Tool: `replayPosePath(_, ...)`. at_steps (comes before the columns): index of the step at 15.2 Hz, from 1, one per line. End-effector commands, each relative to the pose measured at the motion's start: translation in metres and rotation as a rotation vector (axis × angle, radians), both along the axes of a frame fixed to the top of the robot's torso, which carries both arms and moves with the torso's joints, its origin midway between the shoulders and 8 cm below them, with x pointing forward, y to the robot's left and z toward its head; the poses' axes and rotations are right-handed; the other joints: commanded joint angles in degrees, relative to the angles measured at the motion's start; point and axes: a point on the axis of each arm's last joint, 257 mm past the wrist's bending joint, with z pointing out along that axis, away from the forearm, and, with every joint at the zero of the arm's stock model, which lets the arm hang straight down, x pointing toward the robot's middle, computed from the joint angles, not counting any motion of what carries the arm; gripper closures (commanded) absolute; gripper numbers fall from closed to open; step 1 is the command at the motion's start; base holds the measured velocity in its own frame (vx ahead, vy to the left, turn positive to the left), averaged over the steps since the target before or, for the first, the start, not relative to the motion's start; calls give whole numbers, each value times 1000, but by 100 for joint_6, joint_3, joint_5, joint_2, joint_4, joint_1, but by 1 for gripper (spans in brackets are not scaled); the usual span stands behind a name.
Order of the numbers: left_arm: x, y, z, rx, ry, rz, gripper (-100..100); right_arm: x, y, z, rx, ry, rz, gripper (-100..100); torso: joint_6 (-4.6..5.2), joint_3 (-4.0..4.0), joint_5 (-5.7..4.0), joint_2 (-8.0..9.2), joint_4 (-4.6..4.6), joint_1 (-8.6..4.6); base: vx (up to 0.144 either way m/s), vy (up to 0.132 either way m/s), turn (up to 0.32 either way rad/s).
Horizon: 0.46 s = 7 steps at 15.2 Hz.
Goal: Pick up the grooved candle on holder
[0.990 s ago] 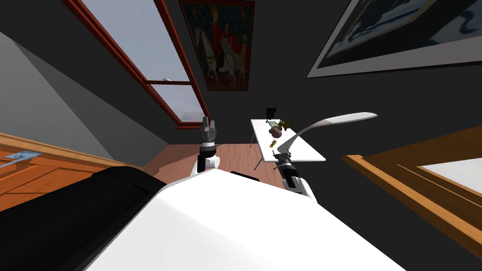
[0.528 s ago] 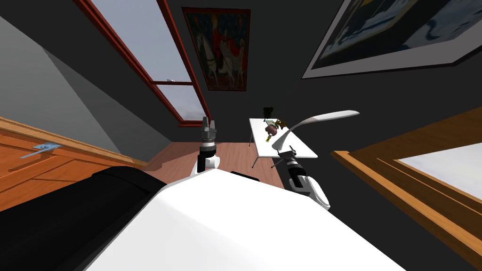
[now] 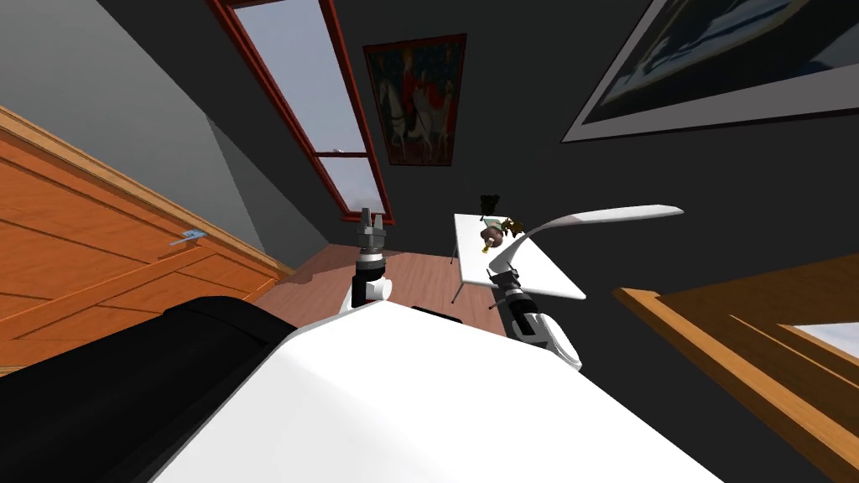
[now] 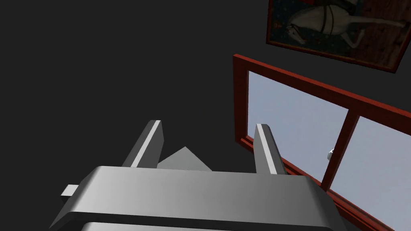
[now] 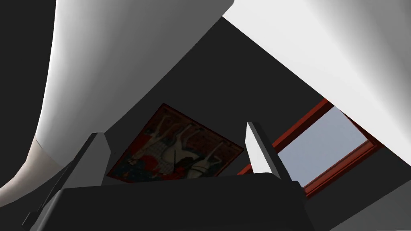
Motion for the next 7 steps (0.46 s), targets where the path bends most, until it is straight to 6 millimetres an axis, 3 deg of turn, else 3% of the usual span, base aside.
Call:
replayPosePath(1, 0, 0, 0, 0, 0, 0, 0, -6, 13, -15, 6, 27, 19, -100, 0, 0, 0, 0, 0, 0, 64, 69, 171)
replayPosePath(3, 0, 0, 0, 0, 0, 0, 0, -8, 22, -23, 6, 37, 32, -100, -34, -32, -6, -49, -17, 27, 95, 58, 228)
replayPosePath(4, 0, 0, 0, 0, 0, 0, 0, -6, 12, -18, 3, 31, 17, -100, -50, -51, -9, -80, -25, 36, 69, 29, 90)
replayPosePath(5, 0, 0, 0, 0, 0, 0, 0, 1, 14, 1, 7, -9, 17, -100, -50, -60, -8, -91, -28, 36, 12, 4, -74)
replayPosePath(6, 0, 0, 0, 0, 0, 0, 0, -4, 15, -13, 5, 19, 18, -100, -48, -57, -7, -87, -27, 32, 1, 2, -39)
replayPosePath(7, 0, 0, 0, 0, 0, 0, 0, -3, 15, -10, 5, 14, 18, 100, -49, -55, -8, -83, -26, 30, 0, 0, 0)
